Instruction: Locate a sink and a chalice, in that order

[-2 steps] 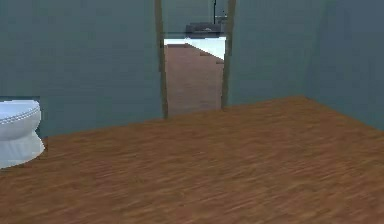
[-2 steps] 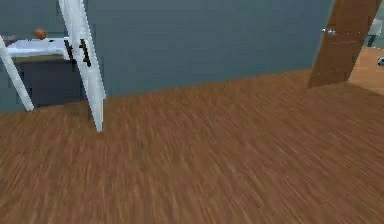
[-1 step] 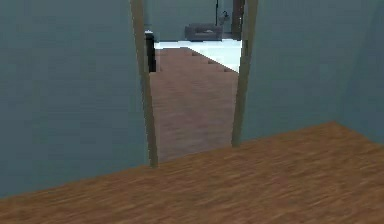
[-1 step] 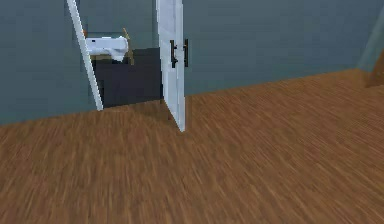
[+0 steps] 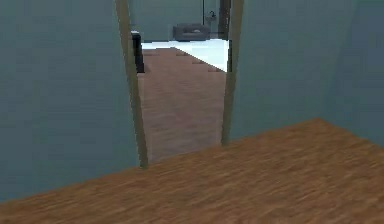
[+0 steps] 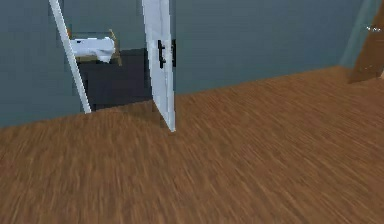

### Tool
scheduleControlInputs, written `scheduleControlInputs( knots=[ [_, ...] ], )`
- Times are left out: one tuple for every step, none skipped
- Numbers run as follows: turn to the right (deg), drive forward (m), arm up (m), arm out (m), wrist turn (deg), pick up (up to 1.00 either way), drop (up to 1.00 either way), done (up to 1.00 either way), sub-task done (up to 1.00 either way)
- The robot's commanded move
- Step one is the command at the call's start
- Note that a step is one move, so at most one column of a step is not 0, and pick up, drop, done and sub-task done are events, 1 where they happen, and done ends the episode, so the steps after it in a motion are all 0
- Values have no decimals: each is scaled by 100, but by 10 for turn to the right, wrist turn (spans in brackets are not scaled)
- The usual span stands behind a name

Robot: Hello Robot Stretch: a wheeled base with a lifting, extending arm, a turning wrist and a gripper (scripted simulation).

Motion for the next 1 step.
scheduleControlInputs(
  knots=[
    [0,100,0,0,0,0,0,0,0]
  ],
)
